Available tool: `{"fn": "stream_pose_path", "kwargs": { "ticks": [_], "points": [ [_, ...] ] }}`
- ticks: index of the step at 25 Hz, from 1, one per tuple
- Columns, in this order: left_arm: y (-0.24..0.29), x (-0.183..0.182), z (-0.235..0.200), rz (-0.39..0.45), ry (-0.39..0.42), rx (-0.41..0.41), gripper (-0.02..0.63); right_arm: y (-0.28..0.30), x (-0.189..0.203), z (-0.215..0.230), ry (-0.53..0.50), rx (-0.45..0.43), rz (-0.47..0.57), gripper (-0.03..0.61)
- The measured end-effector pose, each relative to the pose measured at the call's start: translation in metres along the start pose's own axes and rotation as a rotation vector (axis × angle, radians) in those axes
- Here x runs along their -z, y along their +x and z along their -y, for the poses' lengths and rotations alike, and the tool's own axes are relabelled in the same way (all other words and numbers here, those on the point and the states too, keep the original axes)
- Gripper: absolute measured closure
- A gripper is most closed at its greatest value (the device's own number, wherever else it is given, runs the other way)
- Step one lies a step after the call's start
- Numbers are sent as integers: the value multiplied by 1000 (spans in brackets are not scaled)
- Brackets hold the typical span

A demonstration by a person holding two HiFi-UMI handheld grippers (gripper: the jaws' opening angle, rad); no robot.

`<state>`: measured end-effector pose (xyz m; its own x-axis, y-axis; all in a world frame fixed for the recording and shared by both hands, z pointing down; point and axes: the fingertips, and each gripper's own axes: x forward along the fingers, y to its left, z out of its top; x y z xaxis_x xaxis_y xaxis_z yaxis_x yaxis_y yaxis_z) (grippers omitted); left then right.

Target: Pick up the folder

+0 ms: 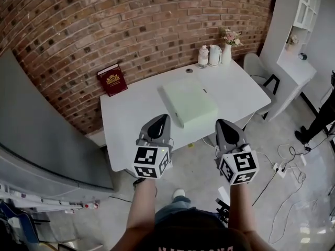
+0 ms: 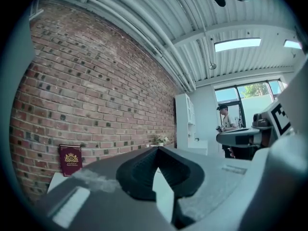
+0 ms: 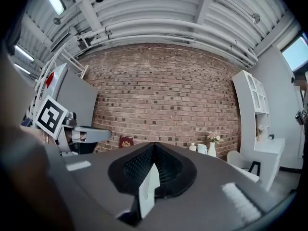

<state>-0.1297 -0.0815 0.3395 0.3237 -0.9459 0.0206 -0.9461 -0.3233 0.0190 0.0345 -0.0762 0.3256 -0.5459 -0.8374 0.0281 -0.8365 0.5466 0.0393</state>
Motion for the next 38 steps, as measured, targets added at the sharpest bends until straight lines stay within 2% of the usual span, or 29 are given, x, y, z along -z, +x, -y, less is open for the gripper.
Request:
{"fn": "stream_pose_path", "kwargs": {
  "ticks": [4,13,17,21,27,32,38],
  "points": [
    [30,5,-38,-1,-36,-9,617,39,-5,7,117,-14,47,577],
    [66,24,-84,-26,-128,-45,617,88,6,30,192,27,34,577],
    [84,43,-93,-75,-146,-62,617,112,17,43,204,14,22,577],
    [107,63,-103,-128,-175,-83,617,142,29,66,169,12,-18,577],
    [152,77,-118,-169,-187,-160,617,196,40,107,150,-61,-65,577],
    [190,95,-124,-202,-247,-212,617,241,52,147,120,-143,-104,577],
    [232,115,-130,-248,-281,-290,617,291,76,191,156,-219,-168,577]
  ]
}}
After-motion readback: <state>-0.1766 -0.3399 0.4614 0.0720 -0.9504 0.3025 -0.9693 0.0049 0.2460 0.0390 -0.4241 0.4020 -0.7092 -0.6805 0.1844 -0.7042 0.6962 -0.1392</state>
